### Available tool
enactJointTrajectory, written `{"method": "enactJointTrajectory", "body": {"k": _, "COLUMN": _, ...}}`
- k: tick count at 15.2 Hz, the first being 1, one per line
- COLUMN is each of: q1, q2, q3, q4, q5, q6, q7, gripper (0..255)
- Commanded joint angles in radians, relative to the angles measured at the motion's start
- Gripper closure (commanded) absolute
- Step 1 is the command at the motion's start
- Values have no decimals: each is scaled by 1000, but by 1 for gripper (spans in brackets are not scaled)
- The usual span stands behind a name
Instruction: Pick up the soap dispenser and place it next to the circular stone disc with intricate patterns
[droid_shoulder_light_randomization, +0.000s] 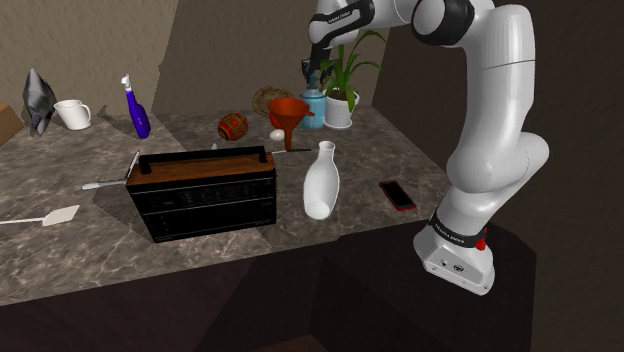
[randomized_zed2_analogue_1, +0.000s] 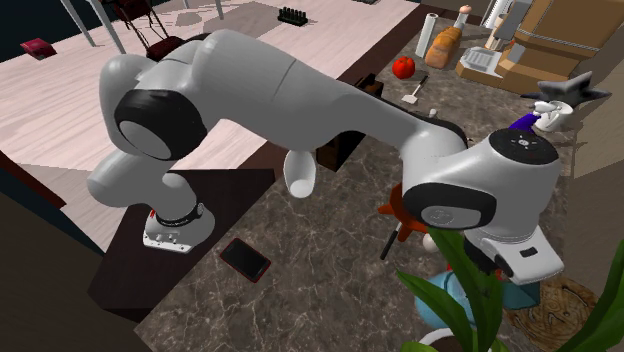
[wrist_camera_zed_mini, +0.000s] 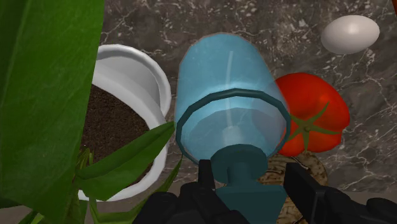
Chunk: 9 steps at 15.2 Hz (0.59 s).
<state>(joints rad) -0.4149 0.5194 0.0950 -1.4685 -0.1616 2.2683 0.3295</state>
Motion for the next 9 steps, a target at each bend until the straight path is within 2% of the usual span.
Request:
{"method": "enactJointTrajectory", "body": {"k": 1, "q1": -1, "q2": 5, "q3": -1, "q4": -9, "q5": -2, "q6": 16, "q7": 1, "gripper": 255}}
{"method": "enactJointTrajectory", "body": {"k": 8, "q1": -1, "q2": 5, "q3": -1, "q4": -9, "q5": -2, "q6": 15, "q7": 1, "gripper": 255}}
{"method": "enactJointTrajectory", "body": {"k": 9, "q1": -1, "q2": 5, "q3": -1, "q4": -9, "q5": -2, "q6": 16, "q7": 1, "gripper": 0}}
